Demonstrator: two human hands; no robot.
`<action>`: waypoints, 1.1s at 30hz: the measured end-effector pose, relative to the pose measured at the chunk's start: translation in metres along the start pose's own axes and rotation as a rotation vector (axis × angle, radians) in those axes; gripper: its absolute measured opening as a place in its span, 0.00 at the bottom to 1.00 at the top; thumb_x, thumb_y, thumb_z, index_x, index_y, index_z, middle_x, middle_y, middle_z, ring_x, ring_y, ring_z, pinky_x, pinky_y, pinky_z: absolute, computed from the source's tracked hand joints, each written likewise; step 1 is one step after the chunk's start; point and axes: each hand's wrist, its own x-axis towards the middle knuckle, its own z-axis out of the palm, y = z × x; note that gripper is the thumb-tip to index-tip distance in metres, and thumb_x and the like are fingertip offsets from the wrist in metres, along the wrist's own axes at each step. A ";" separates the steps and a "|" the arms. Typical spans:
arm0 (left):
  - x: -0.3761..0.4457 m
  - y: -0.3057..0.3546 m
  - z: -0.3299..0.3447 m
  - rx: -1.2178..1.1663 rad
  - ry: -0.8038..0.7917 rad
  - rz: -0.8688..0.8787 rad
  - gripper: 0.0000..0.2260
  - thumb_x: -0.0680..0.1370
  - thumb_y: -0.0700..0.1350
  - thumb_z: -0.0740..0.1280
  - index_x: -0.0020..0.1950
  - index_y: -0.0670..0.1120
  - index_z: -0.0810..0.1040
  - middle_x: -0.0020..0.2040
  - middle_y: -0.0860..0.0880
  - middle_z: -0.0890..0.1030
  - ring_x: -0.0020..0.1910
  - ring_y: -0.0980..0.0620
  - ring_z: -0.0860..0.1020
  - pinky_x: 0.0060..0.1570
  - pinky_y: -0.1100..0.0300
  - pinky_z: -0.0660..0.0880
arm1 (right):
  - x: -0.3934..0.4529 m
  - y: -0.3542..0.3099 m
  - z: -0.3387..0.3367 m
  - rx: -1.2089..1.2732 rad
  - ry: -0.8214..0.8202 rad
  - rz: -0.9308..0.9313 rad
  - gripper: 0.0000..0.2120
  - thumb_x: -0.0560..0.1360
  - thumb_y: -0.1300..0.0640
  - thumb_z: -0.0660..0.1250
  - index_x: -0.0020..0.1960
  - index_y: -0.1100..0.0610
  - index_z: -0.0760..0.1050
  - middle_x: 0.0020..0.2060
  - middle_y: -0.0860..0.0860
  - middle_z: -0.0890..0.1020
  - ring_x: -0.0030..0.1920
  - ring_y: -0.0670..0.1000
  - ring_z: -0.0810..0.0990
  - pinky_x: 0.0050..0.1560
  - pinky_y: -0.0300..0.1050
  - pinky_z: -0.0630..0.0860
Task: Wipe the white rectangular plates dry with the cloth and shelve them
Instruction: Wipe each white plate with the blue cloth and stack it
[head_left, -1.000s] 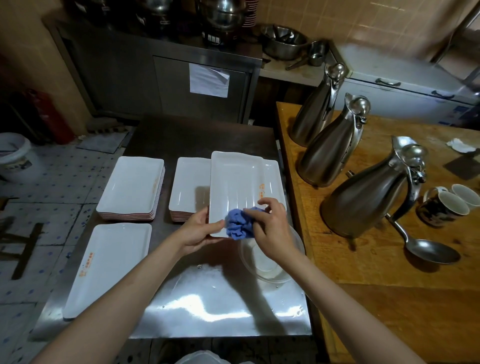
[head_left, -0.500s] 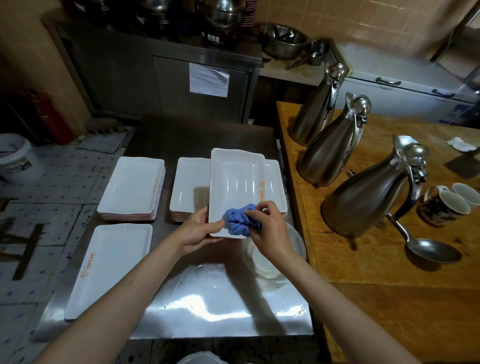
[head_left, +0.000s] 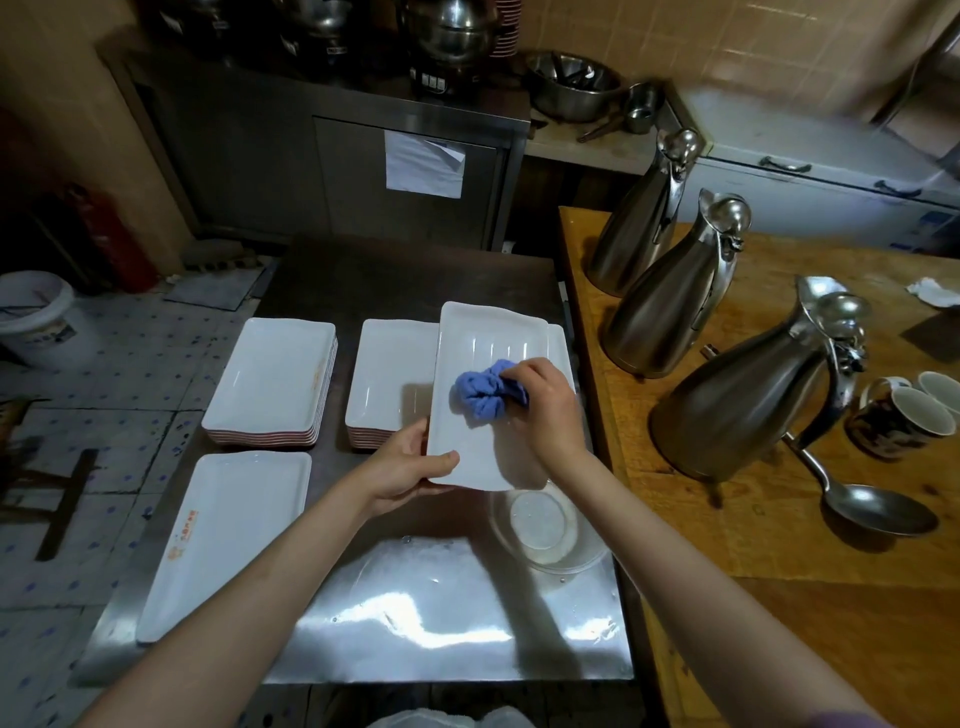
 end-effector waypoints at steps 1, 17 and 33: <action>0.000 0.000 0.000 0.006 -0.001 -0.002 0.19 0.77 0.33 0.64 0.65 0.48 0.69 0.57 0.48 0.80 0.54 0.49 0.79 0.49 0.54 0.78 | 0.004 0.000 -0.001 0.006 0.015 0.026 0.12 0.72 0.64 0.71 0.55 0.61 0.78 0.51 0.57 0.78 0.49 0.49 0.74 0.48 0.25 0.64; 0.001 -0.010 0.002 0.098 -0.007 0.055 0.20 0.76 0.32 0.66 0.65 0.46 0.72 0.56 0.48 0.81 0.51 0.51 0.81 0.42 0.57 0.79 | 0.035 -0.004 -0.006 -0.027 0.150 0.147 0.11 0.73 0.61 0.70 0.55 0.61 0.77 0.53 0.57 0.77 0.51 0.53 0.76 0.48 0.36 0.70; -0.015 -0.020 -0.027 0.084 0.142 0.018 0.19 0.77 0.35 0.67 0.66 0.46 0.71 0.60 0.46 0.80 0.58 0.45 0.79 0.55 0.47 0.77 | 0.012 -0.009 -0.002 0.124 0.025 0.182 0.07 0.72 0.62 0.70 0.49 0.60 0.77 0.44 0.52 0.77 0.43 0.47 0.72 0.38 0.28 0.65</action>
